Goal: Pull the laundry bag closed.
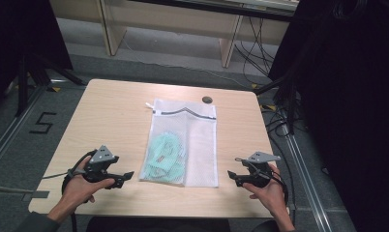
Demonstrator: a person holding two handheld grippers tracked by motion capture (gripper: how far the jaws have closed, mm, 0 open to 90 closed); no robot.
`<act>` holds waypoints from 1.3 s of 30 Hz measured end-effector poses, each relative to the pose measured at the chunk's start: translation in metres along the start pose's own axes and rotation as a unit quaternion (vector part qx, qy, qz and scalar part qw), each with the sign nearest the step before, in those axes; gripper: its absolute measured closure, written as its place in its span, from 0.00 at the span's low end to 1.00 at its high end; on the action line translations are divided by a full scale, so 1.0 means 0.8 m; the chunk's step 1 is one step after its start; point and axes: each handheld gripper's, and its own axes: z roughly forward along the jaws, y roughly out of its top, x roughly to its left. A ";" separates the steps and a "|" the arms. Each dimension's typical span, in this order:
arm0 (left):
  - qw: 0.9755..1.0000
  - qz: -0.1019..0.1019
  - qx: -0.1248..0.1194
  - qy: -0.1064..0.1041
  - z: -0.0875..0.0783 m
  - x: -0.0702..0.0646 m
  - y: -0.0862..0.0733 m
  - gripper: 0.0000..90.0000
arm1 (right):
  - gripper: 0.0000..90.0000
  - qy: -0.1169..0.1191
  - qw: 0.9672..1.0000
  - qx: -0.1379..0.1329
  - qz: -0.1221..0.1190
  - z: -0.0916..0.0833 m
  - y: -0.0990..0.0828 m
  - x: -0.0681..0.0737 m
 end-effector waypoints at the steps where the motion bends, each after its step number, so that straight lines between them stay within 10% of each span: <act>1: 1.000 0.005 0.000 0.003 0.001 -0.001 0.001 0.22 | 0.33 0.001 1.000 0.001 0.011 0.001 0.000 0.003; 13: 0.998 0.057 0.001 -0.022 0.020 -0.026 0.011 0.42 | 0.63 0.038 0.998 0.003 -0.051 0.024 0.024 0.009; 20: 0.996 0.079 0.009 -0.049 0.035 -0.042 0.020 0.82 | 0.93 0.078 0.989 0.022 -0.125 0.050 0.045 0.025; 39: 0.992 0.099 0.002 -0.072 0.082 -0.063 0.036 0.99 | 1.00 0.103 0.975 0.089 -0.174 0.103 0.060 0.050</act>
